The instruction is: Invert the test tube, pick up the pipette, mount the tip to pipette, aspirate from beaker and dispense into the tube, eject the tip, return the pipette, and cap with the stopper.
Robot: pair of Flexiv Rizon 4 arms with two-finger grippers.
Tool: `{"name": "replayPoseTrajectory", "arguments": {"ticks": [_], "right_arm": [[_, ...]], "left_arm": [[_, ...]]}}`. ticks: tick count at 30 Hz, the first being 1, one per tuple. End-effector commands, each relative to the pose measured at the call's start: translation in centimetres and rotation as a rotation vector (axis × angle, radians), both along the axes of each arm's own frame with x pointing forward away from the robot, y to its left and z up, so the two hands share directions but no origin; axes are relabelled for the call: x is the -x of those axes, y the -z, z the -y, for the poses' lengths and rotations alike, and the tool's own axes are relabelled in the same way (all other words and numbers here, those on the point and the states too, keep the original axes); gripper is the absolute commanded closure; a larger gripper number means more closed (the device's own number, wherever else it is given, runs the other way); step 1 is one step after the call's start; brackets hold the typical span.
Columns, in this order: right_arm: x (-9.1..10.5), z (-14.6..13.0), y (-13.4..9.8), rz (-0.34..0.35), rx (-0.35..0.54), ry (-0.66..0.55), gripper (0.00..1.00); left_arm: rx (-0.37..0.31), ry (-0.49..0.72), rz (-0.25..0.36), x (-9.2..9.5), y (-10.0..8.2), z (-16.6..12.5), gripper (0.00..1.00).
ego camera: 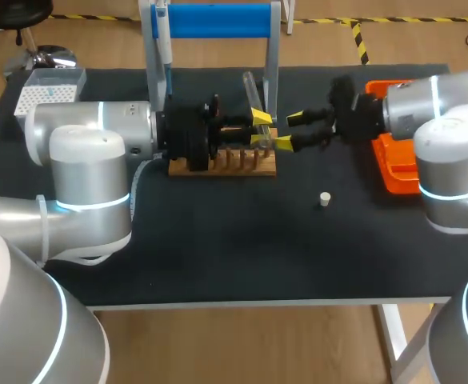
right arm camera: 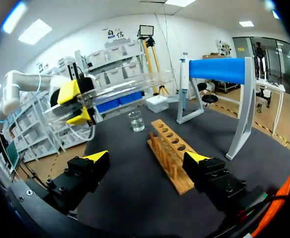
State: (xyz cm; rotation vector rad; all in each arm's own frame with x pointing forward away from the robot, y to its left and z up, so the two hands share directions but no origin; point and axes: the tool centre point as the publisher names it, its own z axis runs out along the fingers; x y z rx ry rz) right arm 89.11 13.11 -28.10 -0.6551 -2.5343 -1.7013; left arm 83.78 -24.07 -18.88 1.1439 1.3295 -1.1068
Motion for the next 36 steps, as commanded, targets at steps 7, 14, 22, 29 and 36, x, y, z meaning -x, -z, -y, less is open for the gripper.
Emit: {"name": "replayPoseTrajectory", "arguments": {"ticks": [7,14,22,29,36], "right_arm": [[-1.7,-2.6,2.6,0.054,0.035,0.032,0.0],[-2.7,-3.1,4.0,0.091,0.08,0.079,0.0],[-3.0,-3.4,4.9,0.116,0.117,0.083,0.0],[-3.3,-3.4,5.3,0.147,0.163,0.094,0.0],[-3.5,-3.3,5.7,0.165,0.196,0.098,0.0]], "left_arm": [[0.0,-0.004,0.001,0.1,0.0,0.1,1.0],[0.0,-0.004,0.001,0.1,0.0,0.1,1.0],[0.0,-0.004,0.001,0.1,0.0,0.1,1.0],[0.0,-0.004,0.001,0.1,0.0,0.1,1.0],[0.0,-0.004,0.001,0.1,0.0,0.1,1.0]]}}
